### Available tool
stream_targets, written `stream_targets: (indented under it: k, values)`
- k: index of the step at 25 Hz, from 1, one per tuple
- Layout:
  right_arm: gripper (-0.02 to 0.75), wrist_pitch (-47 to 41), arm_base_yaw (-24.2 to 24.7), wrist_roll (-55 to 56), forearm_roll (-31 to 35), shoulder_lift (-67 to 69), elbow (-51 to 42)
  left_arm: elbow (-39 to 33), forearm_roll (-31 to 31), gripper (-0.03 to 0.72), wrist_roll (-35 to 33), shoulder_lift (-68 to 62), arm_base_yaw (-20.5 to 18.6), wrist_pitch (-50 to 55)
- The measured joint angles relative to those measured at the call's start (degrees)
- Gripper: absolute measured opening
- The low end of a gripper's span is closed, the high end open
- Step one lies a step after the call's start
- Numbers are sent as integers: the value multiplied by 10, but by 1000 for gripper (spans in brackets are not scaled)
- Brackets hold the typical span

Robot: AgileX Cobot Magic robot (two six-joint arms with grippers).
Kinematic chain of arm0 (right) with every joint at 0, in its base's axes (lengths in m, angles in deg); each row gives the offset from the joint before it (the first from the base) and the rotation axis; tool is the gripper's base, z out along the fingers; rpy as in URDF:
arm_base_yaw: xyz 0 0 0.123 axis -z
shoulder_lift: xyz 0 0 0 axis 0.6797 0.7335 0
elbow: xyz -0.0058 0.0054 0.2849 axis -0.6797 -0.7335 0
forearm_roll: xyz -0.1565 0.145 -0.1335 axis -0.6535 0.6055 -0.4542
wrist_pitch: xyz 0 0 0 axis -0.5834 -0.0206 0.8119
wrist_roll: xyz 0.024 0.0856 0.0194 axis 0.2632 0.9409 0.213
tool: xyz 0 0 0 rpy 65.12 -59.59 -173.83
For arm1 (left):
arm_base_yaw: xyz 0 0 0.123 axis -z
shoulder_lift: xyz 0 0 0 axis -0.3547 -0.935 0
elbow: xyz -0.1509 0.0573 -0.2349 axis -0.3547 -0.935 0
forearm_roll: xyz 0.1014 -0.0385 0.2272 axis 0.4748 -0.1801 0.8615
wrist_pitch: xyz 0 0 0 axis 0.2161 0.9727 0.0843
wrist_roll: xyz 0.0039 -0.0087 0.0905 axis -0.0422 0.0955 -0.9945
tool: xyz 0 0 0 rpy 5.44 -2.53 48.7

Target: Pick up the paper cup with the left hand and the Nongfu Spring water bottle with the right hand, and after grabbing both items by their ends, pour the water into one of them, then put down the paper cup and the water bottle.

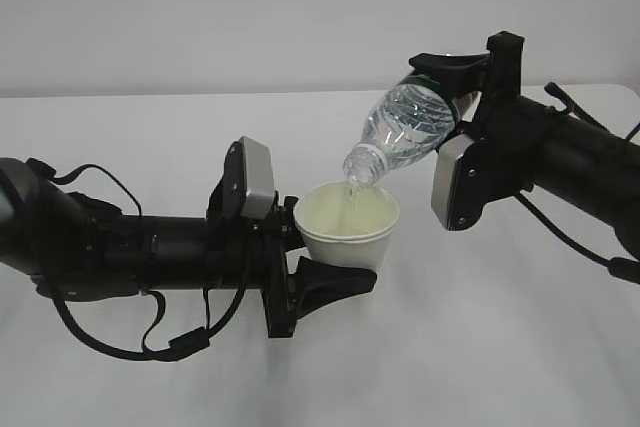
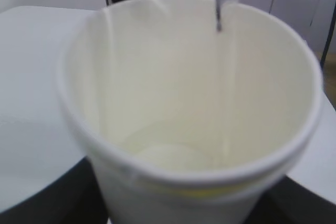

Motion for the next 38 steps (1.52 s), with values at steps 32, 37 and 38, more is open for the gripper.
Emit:
stream_targets:
  k: [32,37,38]
  values:
    - [448,0,0,-1,-4,0,0,0,8,452,0,0,0,0]
    - [448,0,0,-1,-4,0,0,0,8,452,0,0,0,0]
    - [448,0,0,-1,-4,0,0,0,8,452,0,0,0,0]
